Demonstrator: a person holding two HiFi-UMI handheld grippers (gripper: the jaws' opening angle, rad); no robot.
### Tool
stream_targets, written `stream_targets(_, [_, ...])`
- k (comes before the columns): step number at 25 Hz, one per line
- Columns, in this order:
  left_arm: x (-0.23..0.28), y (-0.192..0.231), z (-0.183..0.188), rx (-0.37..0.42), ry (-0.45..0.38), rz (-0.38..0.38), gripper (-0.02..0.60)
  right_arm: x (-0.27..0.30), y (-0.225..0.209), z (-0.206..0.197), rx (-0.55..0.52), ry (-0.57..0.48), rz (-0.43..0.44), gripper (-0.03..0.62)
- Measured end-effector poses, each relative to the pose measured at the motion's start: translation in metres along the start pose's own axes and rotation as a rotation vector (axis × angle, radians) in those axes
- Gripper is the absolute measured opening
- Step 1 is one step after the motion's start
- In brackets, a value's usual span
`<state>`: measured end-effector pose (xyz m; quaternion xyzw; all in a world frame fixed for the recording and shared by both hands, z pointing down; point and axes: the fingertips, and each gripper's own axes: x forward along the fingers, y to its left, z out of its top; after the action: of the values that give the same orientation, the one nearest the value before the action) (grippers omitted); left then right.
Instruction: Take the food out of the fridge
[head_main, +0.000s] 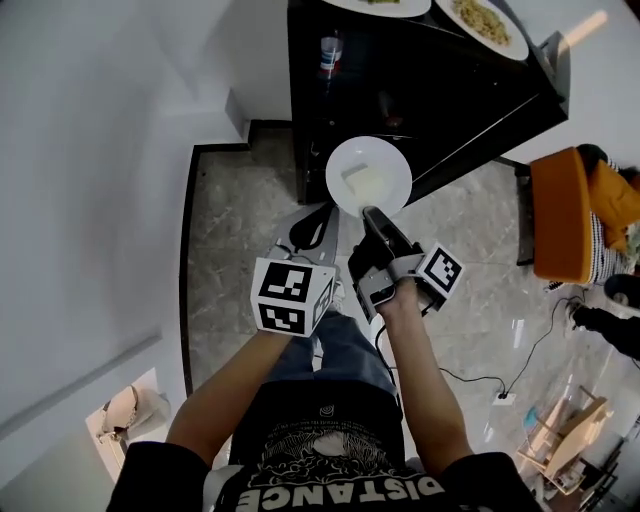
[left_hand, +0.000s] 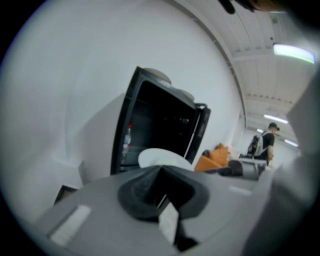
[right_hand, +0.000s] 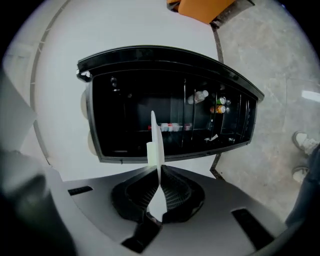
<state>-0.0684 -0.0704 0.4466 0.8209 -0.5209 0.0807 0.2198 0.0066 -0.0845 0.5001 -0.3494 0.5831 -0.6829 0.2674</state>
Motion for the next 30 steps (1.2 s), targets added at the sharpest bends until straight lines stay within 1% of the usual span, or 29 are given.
stream_targets(2, [-0.009, -0.008, 0.012, 0.0, -0.002, -0.001, 0.002, -0.01, 0.019, -0.008, -0.014, 0.018, 0.001, 0.012])
stream_targets(6, [-0.027, -0.024, 0.03, 0.025, -0.019, -0.003, 0.002, -0.029, 0.05, -0.022, -0.037, 0.048, -0.005, 0.012])
stream_targets(12, [-0.041, -0.042, 0.048, 0.044, -0.048, -0.021, 0.002, -0.045, 0.084, -0.025, -0.077, 0.035, 0.013, 0.012])
stream_targets(16, [-0.043, -0.041, 0.059, 0.038, -0.069, -0.017, 0.0, -0.048, 0.093, -0.022, -0.082, 0.021, 0.013, 0.012])
stream_targets(19, [-0.043, -0.041, 0.066, 0.051, -0.08, -0.023, 0.0, -0.049, 0.094, -0.021, -0.067, 0.004, 0.016, 0.012])
stream_targets(24, [-0.043, -0.04, 0.07, 0.07, -0.071, -0.023, 0.0, -0.047, 0.096, -0.022, -0.056, -0.007, 0.025, 0.012])
stream_targets(30, [-0.043, -0.036, 0.068, 0.072, -0.063, -0.022, 0.0, -0.043, 0.096, -0.026, -0.037, -0.008, 0.036, 0.012])
